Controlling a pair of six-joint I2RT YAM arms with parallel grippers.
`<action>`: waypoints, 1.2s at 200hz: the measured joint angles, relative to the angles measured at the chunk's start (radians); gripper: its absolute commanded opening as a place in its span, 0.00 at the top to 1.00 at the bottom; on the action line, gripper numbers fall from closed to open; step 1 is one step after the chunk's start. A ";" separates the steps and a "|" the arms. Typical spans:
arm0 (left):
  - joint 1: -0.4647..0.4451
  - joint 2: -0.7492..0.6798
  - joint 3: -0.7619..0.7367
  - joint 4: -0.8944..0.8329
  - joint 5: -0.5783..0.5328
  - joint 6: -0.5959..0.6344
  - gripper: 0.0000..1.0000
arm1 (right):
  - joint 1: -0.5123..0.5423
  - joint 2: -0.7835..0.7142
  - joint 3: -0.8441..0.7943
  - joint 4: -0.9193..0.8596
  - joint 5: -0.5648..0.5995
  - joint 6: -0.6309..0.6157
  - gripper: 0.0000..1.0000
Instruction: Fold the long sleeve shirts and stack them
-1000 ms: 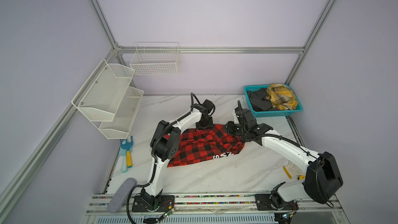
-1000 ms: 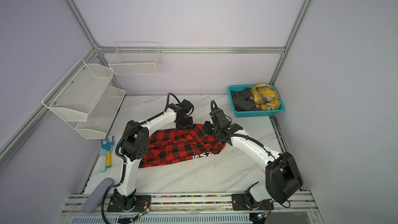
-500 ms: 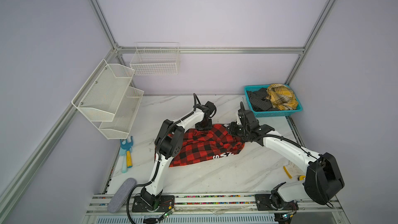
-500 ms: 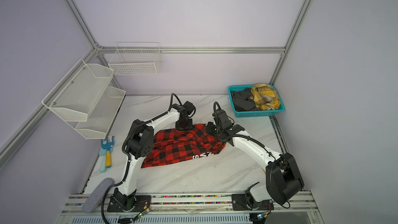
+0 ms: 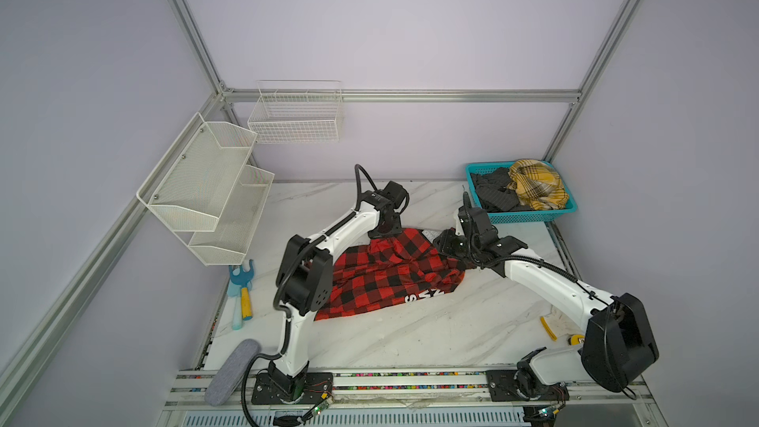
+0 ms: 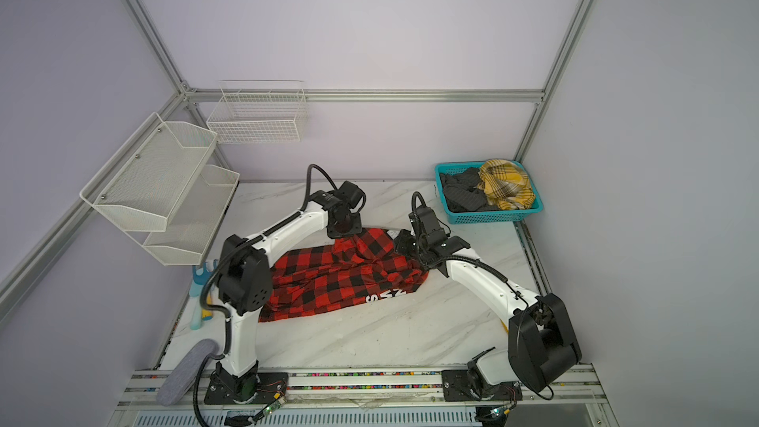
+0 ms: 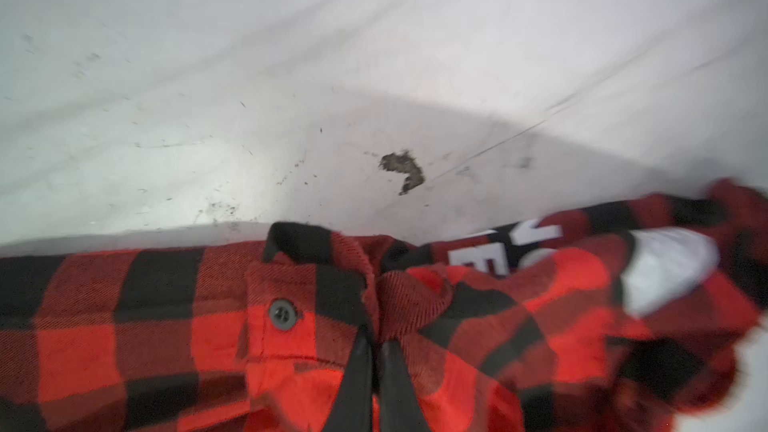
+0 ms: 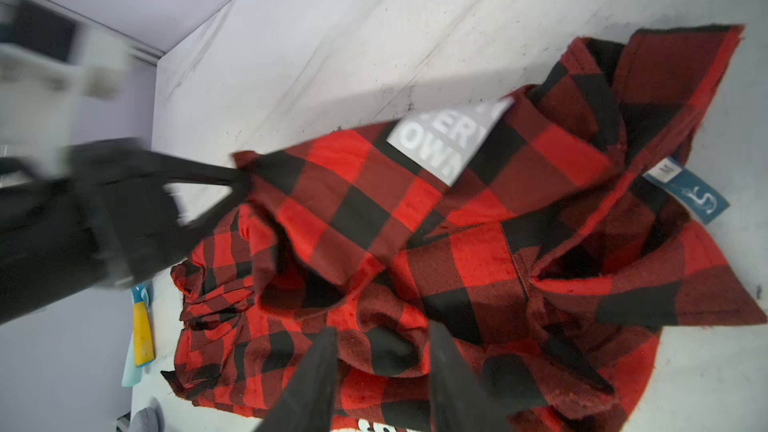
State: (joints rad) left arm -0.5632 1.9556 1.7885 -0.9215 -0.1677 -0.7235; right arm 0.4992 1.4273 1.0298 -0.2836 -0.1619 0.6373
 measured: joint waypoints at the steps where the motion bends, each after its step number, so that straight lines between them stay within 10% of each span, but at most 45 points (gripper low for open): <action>1: 0.000 -0.008 -0.003 0.002 0.000 -0.001 1.00 | -0.001 0.002 0.002 0.000 0.000 0.003 0.40; 52: 0.000 -0.343 -0.270 0.155 0.023 -0.071 1.00 | -0.043 0.111 0.074 0.004 -0.029 0.027 0.25; 91: 0.000 -0.251 -0.396 0.185 0.069 -0.116 1.00 | -0.048 0.189 0.085 0.037 -0.089 0.033 0.24; 191: 0.018 -0.171 -0.429 0.233 0.103 -0.159 0.50 | -0.048 0.166 0.000 0.057 -0.100 0.051 0.27; 240: 0.058 -0.129 -0.427 0.212 0.105 -0.160 0.49 | -0.050 0.153 0.000 0.058 -0.099 0.054 0.29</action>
State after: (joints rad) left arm -0.5056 1.8263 1.3617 -0.7097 -0.0628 -0.8837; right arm 0.4496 1.5799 1.0294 -0.2260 -0.2607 0.6910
